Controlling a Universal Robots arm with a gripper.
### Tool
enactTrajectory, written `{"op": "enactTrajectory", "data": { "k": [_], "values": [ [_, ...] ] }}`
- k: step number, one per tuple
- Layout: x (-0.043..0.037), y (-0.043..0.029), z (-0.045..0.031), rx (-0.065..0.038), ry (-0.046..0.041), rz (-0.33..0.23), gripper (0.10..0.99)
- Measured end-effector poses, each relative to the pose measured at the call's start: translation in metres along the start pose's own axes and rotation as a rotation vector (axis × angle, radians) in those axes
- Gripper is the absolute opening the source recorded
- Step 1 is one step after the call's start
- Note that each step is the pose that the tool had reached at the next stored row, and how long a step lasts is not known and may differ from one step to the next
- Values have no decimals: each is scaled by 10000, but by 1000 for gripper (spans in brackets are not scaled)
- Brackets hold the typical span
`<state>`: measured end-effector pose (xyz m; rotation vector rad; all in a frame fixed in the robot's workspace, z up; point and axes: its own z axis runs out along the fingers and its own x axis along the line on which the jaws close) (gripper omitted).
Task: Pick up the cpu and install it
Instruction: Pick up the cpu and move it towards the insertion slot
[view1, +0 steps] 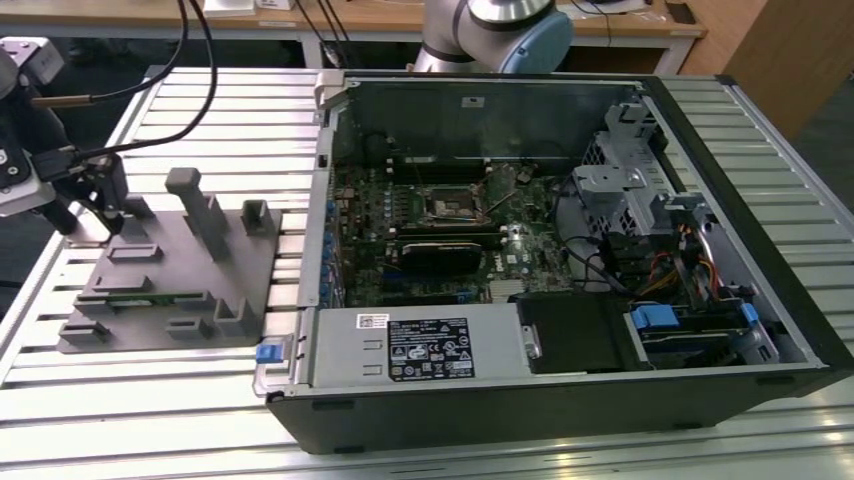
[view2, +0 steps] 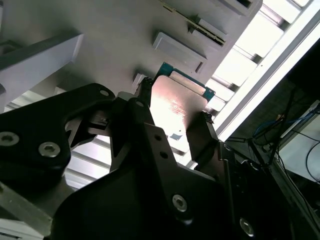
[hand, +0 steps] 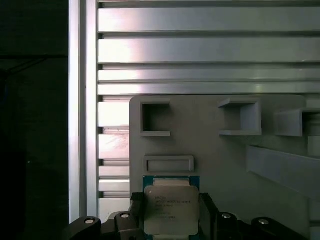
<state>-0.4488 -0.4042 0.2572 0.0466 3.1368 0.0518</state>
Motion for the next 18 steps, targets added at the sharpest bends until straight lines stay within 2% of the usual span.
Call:
{"op": "enactTrajectory", "data": {
  "k": [18],
  "values": [
    [0, 7, -129, -1, -1, 0, 533]
  ]
}}
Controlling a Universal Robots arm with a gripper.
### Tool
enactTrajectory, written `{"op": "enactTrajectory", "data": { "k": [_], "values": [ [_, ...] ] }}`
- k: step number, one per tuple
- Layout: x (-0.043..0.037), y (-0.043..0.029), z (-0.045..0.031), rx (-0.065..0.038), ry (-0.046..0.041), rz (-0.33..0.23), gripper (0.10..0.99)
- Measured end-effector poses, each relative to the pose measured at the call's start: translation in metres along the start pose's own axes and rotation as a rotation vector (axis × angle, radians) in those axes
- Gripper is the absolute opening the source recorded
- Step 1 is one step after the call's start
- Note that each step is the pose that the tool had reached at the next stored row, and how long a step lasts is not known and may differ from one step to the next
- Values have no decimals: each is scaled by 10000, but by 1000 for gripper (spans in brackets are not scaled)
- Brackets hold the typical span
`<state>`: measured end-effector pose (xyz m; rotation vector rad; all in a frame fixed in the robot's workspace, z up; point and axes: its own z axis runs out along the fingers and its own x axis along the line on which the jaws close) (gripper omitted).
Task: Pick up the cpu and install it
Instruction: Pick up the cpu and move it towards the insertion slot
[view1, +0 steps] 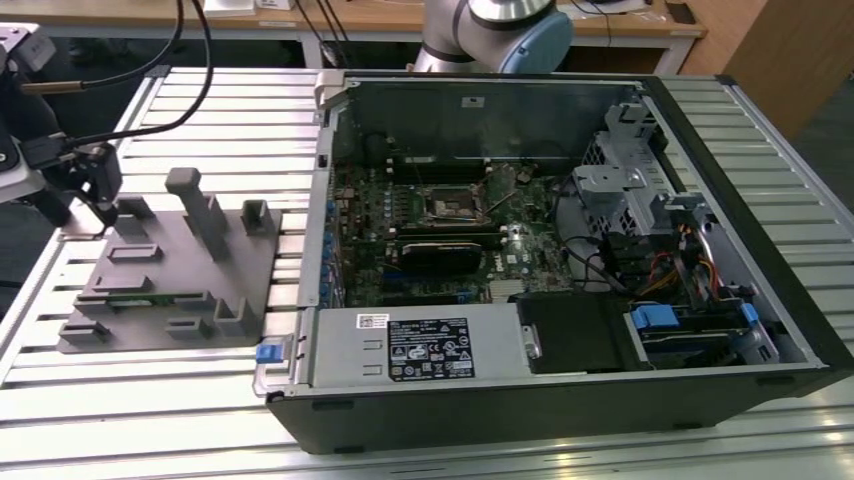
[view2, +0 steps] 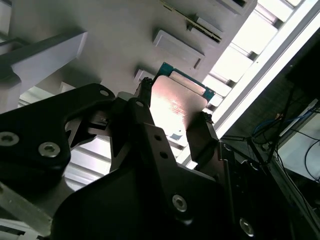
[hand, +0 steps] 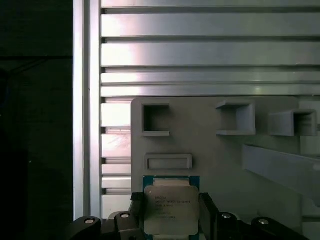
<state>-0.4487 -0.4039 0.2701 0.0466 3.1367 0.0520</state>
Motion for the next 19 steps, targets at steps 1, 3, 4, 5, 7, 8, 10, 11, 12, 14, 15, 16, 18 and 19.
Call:
{"op": "enactTrajectory", "data": {
  "k": [1, 3, 4, 5, 7, 8, 10, 11, 12, 14, 15, 16, 18, 19],
  "values": [
    [0, 0, -6, 0, 0, 0, 533],
    [0, 1, -19, 0, 0, 0, 533],
    [0, 1, -27, 1, 1, 0, 533],
    [0, 2, -38, 0, 1, 0, 533],
    [0, 2, -56, 1, 1, 0, 533],
    [0, 3, -61, 0, 0, 0, 533],
    [0, 3, -71, 0, 0, 0, 533],
    [0, 3, -74, -1, -2, -1, 533],
    [0, 3, -78, 0, 0, 0, 533],
    [0, 4, -89, 1, 1, 0, 533],
    [0, 4, -95, 1, 1, 0, 533],
    [0, 4, -101, 0, 0, 0, 533],
    [0, 5, -115, 0, 0, 0, 533],
    [0, 5, -122, 1, 1, 0, 533]
  ]
}}
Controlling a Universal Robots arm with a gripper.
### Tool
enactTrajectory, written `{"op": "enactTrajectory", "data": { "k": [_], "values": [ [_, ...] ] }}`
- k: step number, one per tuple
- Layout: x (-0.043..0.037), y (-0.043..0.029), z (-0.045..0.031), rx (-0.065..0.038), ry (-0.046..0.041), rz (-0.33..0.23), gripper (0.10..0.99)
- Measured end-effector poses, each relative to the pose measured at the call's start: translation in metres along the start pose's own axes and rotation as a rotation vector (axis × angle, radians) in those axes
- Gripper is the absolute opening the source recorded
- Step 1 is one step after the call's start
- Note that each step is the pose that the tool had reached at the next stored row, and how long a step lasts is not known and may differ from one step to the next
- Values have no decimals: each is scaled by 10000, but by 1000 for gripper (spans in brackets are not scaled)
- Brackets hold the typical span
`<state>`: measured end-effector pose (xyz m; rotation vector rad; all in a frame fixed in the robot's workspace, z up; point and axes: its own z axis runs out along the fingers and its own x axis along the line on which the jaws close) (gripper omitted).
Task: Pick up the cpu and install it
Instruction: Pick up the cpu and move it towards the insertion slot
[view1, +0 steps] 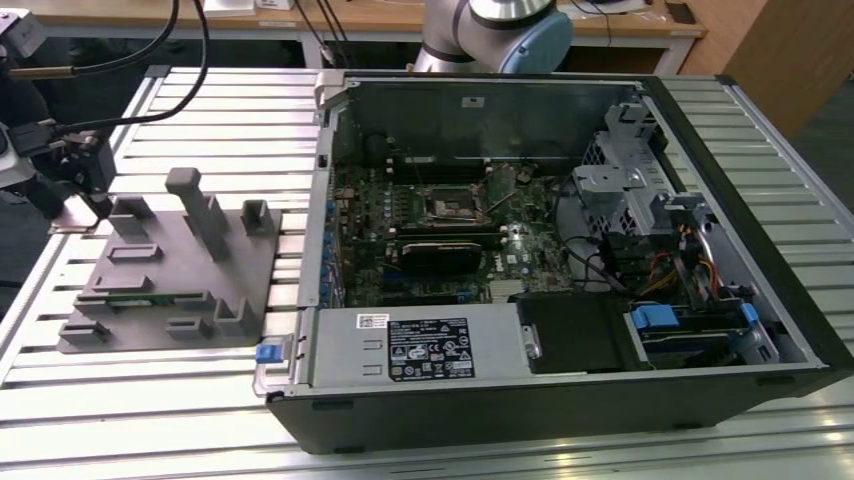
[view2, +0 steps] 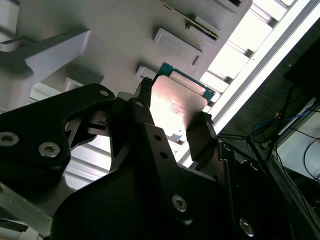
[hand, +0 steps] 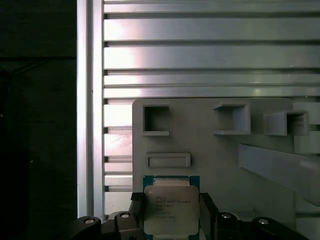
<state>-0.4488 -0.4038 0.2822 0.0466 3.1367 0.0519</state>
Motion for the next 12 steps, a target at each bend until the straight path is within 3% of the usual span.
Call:
{"op": "enactTrajectory", "data": {
  "k": [12],
  "values": [
    [0, 2, -46, -1, -2, 0, 533]
  ]
}}
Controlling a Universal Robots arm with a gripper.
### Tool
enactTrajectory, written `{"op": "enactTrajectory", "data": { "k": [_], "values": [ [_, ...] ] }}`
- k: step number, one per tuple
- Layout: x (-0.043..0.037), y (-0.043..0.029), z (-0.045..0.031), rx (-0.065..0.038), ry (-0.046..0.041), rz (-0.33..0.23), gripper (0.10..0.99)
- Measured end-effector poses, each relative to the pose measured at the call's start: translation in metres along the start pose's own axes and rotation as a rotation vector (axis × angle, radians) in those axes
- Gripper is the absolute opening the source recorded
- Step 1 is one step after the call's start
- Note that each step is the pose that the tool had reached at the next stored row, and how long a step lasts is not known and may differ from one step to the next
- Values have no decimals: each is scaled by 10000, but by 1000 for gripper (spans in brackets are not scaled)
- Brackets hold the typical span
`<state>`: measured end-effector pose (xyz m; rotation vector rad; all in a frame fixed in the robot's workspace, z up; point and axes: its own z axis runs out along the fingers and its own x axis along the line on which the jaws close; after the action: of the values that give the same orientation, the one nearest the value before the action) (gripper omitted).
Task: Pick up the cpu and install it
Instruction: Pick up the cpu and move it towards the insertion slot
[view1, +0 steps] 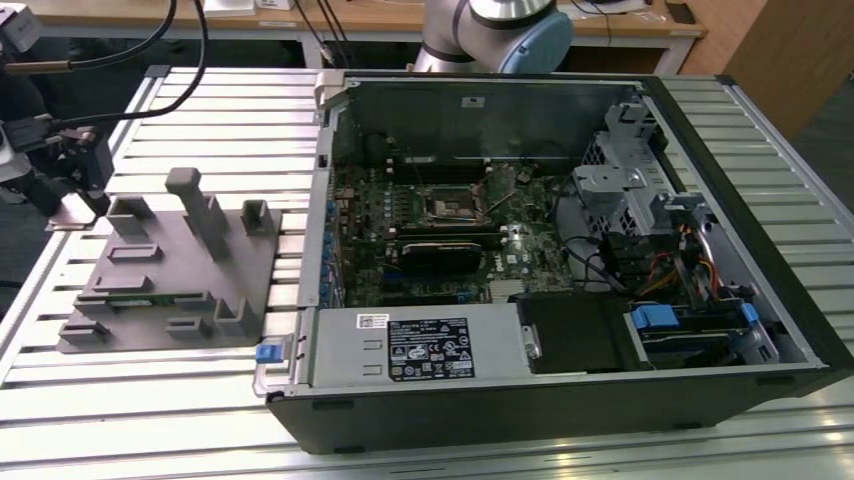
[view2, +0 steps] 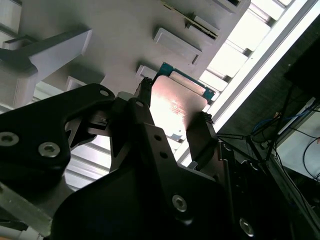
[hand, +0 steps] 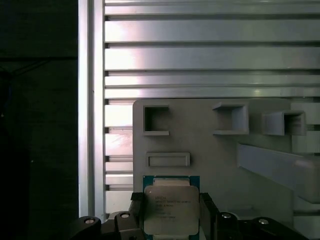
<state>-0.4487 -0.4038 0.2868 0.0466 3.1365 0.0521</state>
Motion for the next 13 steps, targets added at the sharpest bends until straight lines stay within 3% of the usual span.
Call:
{"op": "enactTrajectory", "data": {
  "k": [13],
  "values": [
    [0, 1, -37, 1, 2, 0, 533]
  ]
}}
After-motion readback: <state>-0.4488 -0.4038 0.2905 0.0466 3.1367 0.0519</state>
